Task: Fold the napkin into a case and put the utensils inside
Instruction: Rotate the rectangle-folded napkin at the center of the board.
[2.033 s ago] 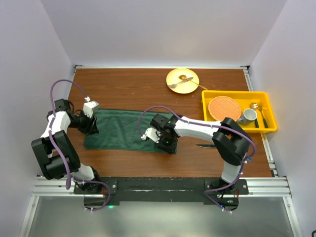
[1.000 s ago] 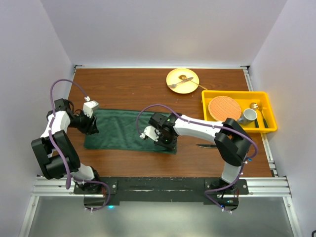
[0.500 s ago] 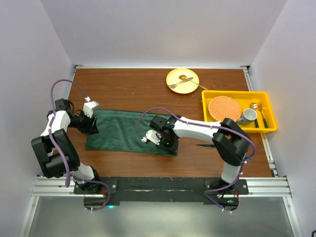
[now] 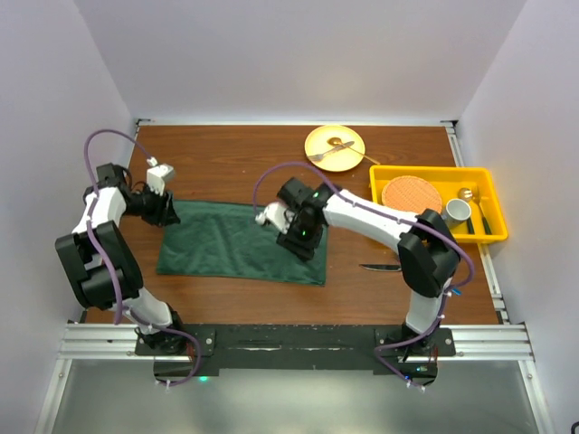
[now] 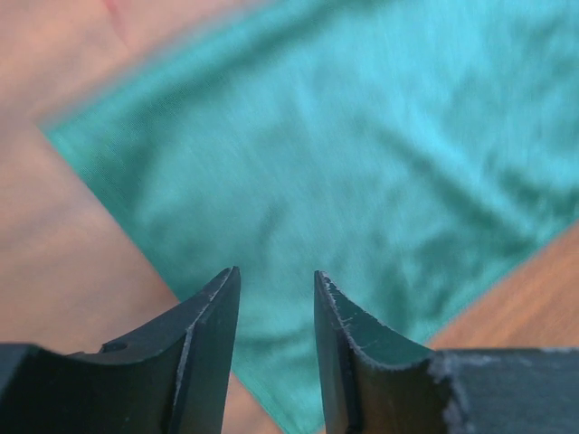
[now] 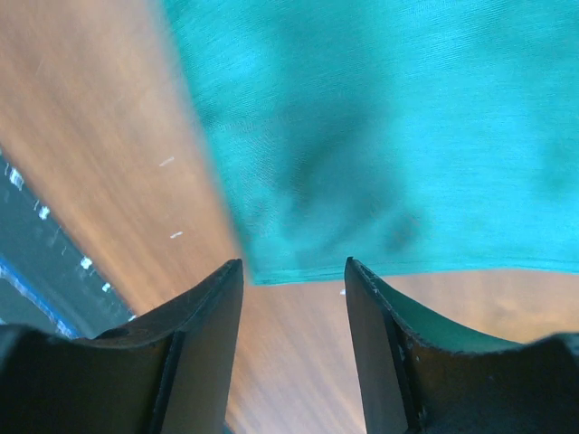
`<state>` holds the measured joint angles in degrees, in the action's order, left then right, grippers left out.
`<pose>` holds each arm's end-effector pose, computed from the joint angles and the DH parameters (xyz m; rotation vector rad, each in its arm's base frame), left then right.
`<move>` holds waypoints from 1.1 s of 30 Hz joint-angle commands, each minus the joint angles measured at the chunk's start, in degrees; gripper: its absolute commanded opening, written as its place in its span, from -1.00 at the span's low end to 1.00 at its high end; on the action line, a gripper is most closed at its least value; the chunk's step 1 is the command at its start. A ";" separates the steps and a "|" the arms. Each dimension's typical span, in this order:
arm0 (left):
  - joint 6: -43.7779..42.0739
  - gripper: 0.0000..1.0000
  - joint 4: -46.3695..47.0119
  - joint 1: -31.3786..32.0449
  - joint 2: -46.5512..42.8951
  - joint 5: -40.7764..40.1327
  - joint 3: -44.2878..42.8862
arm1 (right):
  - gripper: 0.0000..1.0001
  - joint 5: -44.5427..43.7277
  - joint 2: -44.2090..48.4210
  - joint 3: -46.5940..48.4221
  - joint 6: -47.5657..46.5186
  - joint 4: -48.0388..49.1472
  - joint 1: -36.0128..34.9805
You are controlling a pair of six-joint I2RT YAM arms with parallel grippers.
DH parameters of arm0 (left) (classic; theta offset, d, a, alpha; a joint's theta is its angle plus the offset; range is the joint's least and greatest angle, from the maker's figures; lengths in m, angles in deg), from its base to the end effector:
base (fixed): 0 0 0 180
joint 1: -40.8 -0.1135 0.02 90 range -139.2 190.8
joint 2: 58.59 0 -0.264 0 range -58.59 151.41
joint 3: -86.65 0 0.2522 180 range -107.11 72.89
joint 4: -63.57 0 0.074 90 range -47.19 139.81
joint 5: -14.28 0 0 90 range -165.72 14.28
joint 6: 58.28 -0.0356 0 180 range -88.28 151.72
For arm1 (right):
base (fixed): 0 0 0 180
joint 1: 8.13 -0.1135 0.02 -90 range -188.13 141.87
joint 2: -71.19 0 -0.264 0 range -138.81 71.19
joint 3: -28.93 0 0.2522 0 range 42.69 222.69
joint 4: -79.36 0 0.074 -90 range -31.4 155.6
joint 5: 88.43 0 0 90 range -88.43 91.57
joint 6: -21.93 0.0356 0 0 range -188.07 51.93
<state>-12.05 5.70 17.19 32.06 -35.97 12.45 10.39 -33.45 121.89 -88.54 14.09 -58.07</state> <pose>0.2769 0.0962 0.2085 0.5558 2.4211 -0.5568 0.2265 0.2778 0.2115 -1.7191 2.3915 0.3053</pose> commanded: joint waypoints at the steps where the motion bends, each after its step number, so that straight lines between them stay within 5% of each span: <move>1: 11.14 -0.20 7.55 2.26 5.05 4.90 -6.61 | -0.04 3.75 -3.19 8.58 3.94 1.49 9.74; 14: 22.76 -0.49 19.86 4.46 19.55 -3.35 -11.01 | -0.37 1.21 -17.79 18.36 4.83 5.89 16.09; 24: 21.80 -0.44 15.91 7.53 31.34 -7.32 -25.92 | -0.46 11.37 -12.53 1.88 3.59 5.89 12.24; 31: 21.01 -0.13 11.16 9.99 22.57 0.68 -29.12 | -0.25 31.23 -2.86 -1.51 6.49 3.26 2.38; 33: 18.99 -0.10 9.59 9.99 18.35 -0.81 -26.67 | -0.24 29.86 -1.80 1.73 6.76 1.76 2.65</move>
<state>9.77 18.20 26.91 60.52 -38.66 -15.29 31.59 -40.31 119.49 -83.51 18.83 -56.29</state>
